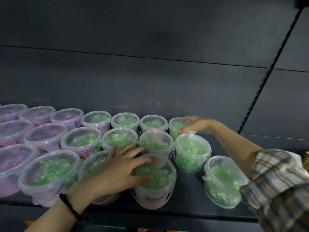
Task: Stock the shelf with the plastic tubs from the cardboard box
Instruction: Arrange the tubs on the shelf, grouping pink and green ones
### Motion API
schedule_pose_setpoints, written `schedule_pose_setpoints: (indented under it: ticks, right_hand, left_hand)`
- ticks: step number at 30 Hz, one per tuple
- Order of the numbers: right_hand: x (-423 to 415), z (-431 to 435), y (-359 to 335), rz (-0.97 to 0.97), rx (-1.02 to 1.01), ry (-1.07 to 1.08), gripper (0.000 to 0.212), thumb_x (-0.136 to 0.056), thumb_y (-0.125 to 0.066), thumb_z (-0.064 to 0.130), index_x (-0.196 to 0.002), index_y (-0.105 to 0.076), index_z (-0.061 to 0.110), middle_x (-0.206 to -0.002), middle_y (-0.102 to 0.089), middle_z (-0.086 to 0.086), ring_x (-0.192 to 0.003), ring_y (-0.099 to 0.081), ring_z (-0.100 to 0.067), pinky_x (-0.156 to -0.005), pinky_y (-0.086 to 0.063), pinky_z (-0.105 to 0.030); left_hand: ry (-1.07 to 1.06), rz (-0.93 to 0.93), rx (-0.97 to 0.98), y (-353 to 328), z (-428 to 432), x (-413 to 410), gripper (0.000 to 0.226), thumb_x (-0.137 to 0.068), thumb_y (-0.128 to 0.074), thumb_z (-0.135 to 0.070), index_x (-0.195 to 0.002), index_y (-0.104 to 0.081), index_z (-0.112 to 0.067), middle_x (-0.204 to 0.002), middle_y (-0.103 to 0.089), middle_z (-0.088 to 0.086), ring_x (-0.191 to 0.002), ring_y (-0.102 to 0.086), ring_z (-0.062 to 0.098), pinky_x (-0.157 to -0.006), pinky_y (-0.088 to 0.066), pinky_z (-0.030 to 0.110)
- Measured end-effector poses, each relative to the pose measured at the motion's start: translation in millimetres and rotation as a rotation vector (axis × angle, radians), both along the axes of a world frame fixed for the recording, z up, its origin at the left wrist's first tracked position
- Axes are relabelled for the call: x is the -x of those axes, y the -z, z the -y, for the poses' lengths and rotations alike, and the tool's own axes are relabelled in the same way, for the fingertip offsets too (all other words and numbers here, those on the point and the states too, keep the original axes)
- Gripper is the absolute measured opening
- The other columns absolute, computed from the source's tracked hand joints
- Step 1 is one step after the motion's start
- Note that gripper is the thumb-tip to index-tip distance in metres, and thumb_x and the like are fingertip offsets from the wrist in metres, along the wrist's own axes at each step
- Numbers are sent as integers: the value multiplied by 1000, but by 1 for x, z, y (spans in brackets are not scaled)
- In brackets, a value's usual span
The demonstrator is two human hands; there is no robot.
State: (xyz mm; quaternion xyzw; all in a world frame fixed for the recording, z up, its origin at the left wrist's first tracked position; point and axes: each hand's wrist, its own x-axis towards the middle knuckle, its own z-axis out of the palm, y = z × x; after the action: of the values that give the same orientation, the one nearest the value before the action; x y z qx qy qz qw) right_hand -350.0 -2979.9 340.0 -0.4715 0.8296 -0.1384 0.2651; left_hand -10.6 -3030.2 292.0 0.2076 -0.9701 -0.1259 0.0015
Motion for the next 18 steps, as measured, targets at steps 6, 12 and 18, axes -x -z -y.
schedule_pose_setpoints:
  ticks: [6,12,18]
  right_hand:
    - [-11,19,4,-396,-111,147,95,-71,-46,86,-124,-56,8,-124,-58,-14,-113,-56,-34,-99,-45,-39]
    - [-9,16,-2,-259,-57,198,71,-73,-53,80,-71,-45,9,-81,-56,-12,-67,-61,-27,-64,-50,-30]
    - [-5,10,3,-359,-146,136,70,-67,-58,79,-79,-54,9,-112,-49,-14,-90,-56,-22,-79,-48,-34]
  left_hand:
    - [-9,-7,4,-1,-3,0,77,-64,-8,-93,-133,-20,-64,-156,6,-26,-144,19,6,-114,17,48]
    - [-6,-18,3,0,-2,1,74,-65,-10,-91,-133,-20,-64,-156,4,-27,-144,19,6,-113,17,47]
    - [2,-42,-13,3,-1,-1,71,-64,-9,-94,-129,-18,-69,-153,5,-30,-142,21,4,-114,18,48]
